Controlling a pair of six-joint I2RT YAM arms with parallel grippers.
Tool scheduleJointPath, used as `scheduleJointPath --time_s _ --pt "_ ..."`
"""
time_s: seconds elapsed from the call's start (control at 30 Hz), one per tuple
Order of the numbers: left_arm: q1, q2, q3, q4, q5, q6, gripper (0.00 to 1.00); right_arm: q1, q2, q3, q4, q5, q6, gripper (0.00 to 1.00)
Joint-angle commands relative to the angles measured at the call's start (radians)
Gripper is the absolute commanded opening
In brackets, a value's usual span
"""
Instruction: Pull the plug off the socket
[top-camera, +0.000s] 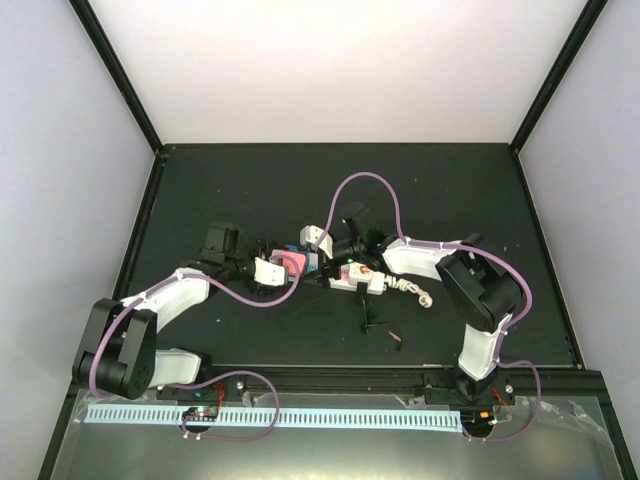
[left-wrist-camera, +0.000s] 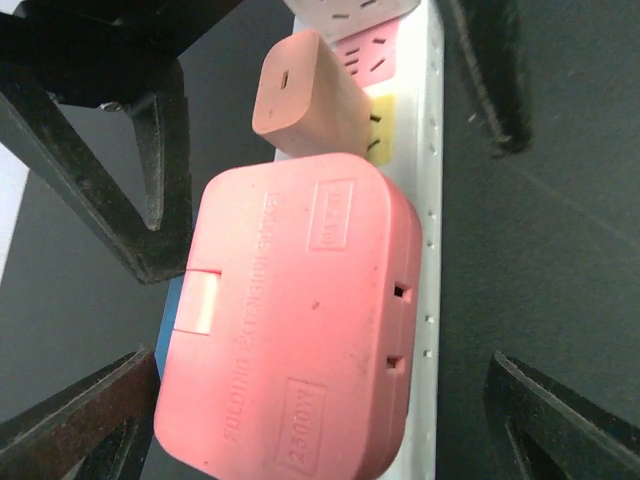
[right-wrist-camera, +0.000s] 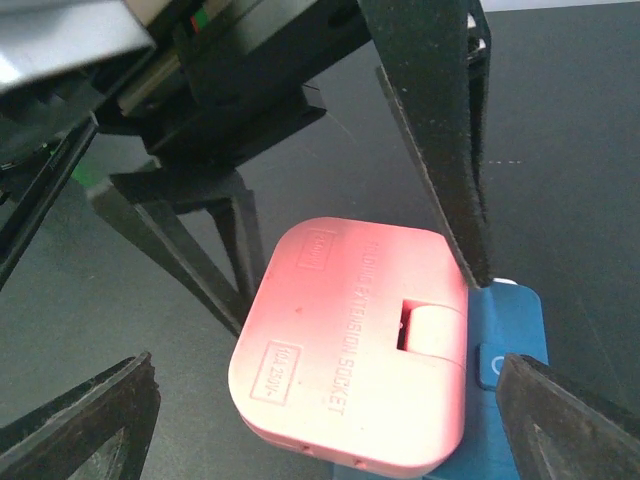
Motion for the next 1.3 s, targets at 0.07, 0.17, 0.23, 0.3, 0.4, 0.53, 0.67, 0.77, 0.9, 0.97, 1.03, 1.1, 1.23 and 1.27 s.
scheduleJointPath --time_s 0.07,0.17,0.23,0.3,0.4,0.53,0.67,0.77,0.9,0.97,1.03,1.1,1.23,1.27 --pt "-0.011 -0.009 -0.038 0.211 -0.019 -0.014 0.87 -0.005 0.012 0.006 -0.001 -0.023 -0.027 0.95" --pt "-0.011 -0.040 -0.007 0.140 0.028 -0.031 0.81 -0.005 0.010 0.007 -0.006 -0.019 -0.034 0.95" --pt "-0.011 -0.045 0.013 0.088 0.054 -0.042 0.77 -0.005 0.009 0.003 -0.006 -0.017 -0.040 0.96" --pt "-0.011 -0.050 0.028 0.067 0.073 -0.062 0.71 -0.006 0.009 -0.010 0.004 -0.018 -0.049 0.97" --pt "-0.011 -0.052 0.058 0.017 0.102 -0.071 0.67 -0.005 0.011 -0.033 0.046 0.007 -0.041 0.97" --pt "-0.010 -0.049 0.104 -0.071 0.139 -0.062 0.59 -0.006 0.011 -0.050 0.080 0.037 -0.031 0.98" --pt "-0.011 -0.041 0.145 -0.133 0.159 -0.048 0.49 -0.005 0.014 -0.055 0.113 0.051 -0.002 0.98" --pt "-0.012 -0.034 0.160 -0.153 0.153 -0.040 0.43 -0.005 0.015 -0.066 0.158 0.088 0.022 0.98" --pt "-0.011 -0.026 0.170 -0.172 0.138 -0.032 0.37 -0.005 0.026 -0.072 0.202 0.143 0.053 0.98" --pt "-0.011 -0.025 0.174 -0.178 0.129 -0.039 0.33 -0.005 0.034 -0.070 0.209 0.145 0.063 0.98" --pt "-0.011 -0.021 0.180 -0.187 0.122 -0.052 0.31 -0.005 0.040 -0.068 0.212 0.134 0.072 0.98" --pt "-0.011 -0.021 0.192 -0.192 0.112 -0.075 0.29 -0.003 0.050 -0.065 0.221 0.133 0.086 0.97" --pt "-0.011 0.020 0.225 -0.206 0.092 -0.119 0.27 -0.002 0.067 -0.047 0.226 0.146 0.102 0.96" --pt "-0.011 0.026 0.229 -0.206 0.091 -0.125 0.26 -0.002 0.069 -0.043 0.225 0.147 0.102 0.95"
